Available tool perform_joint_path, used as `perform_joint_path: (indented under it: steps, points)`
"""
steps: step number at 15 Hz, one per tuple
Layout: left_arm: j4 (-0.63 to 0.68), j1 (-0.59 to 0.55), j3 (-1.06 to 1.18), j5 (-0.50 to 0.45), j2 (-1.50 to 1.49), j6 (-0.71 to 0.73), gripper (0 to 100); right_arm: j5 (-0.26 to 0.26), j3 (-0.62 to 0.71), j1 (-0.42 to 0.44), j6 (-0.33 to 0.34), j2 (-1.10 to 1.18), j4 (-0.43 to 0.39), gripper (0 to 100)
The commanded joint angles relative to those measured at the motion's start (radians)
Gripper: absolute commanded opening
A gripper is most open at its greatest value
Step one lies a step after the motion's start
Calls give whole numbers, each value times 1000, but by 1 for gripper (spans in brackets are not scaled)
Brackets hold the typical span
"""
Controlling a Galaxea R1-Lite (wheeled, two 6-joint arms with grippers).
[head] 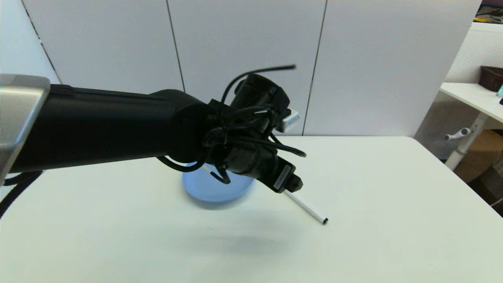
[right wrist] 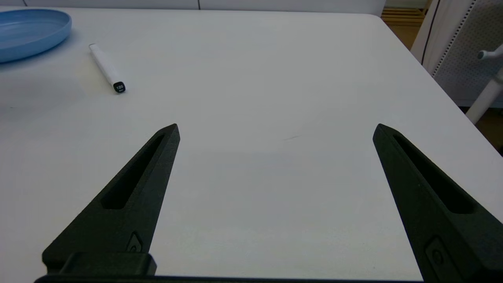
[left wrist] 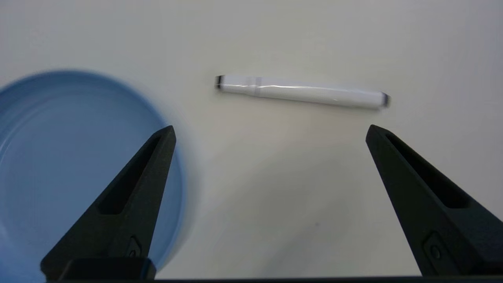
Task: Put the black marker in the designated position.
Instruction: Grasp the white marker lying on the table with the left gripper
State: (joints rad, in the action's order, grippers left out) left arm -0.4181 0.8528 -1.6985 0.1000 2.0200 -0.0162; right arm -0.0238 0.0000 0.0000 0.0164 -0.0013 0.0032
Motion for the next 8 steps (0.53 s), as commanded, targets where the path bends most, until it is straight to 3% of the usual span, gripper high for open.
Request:
perform_joint_path:
  steps: [1, 4, 8]
  points:
    - [-80, 83, -26, 325, 66, -360, 100, 1, 0, 0, 0, 1, 0, 100]
    - [-126, 134, -89, 429, 128, -484, 100, -1, 0, 0, 0, 1, -2, 100]
    - [-209, 170, -202, 488, 186, -561, 100, 1, 0, 0, 0, 1, -2, 100]
